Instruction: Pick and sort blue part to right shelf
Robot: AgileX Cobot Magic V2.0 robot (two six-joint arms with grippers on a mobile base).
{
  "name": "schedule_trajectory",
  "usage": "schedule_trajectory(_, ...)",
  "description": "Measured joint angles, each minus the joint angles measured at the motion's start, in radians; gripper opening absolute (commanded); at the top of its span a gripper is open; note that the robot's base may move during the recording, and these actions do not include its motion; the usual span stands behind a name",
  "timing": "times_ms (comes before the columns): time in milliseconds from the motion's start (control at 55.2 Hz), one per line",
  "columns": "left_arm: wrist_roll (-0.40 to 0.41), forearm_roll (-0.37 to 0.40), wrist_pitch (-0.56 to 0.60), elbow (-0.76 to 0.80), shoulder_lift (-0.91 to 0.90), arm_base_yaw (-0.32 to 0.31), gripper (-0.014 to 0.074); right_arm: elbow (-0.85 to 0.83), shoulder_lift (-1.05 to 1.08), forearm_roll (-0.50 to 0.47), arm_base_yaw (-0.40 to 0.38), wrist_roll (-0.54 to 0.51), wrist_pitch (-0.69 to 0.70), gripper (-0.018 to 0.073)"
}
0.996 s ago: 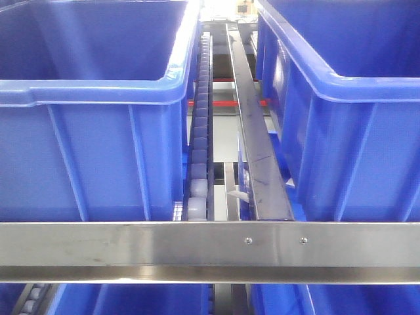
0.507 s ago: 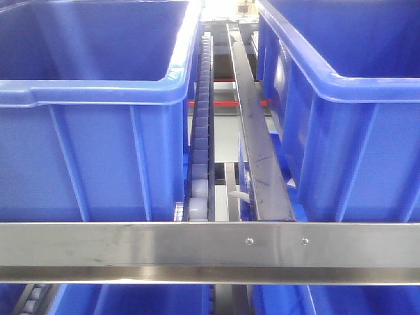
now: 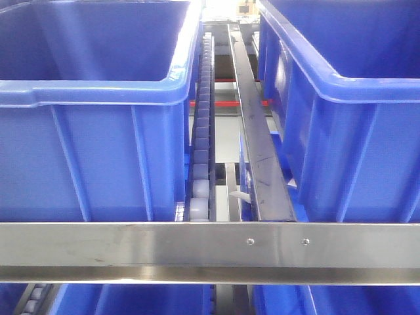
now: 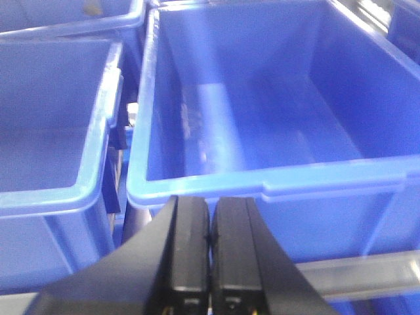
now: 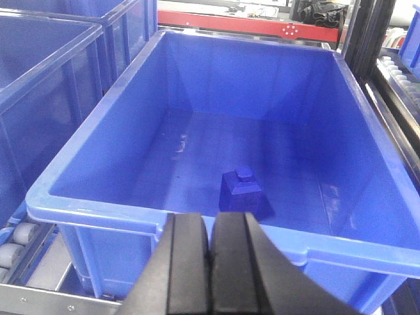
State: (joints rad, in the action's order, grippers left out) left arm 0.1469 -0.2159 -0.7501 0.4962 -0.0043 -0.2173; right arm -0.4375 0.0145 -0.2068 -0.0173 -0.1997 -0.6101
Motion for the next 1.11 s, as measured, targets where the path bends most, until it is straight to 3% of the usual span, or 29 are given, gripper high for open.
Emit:
schedule_trajectory(127,-0.084,0.084,0.125,-0.077,0.000,0.094,0.0125,0.000,0.001,-0.002,0.000,0.000,0.000,0.0064)
schedule_trajectory(272,-0.105,0.159,0.328,-0.235,0.000,0.192,0.0125,0.000,0.001,-0.002,0.000,0.000,0.000,0.0064)
schedule_trajectory(507,-0.108,0.174,0.643,-0.501,0.000,0.243,0.0125,0.000,0.001,-0.002,0.000,0.000,0.000,0.0064)
schedule_trajectory(761,-0.110,0.174,0.711,-0.501,0.000,0.245,0.0125,0.000,0.001,-0.002,0.000,0.000,0.000,0.0064)
schedule_trajectory(1105,-0.112,0.174,0.721,-0.501,0.000,0.246,0.0125,0.000,0.001,-0.002,0.000,0.000,0.000,0.0064)
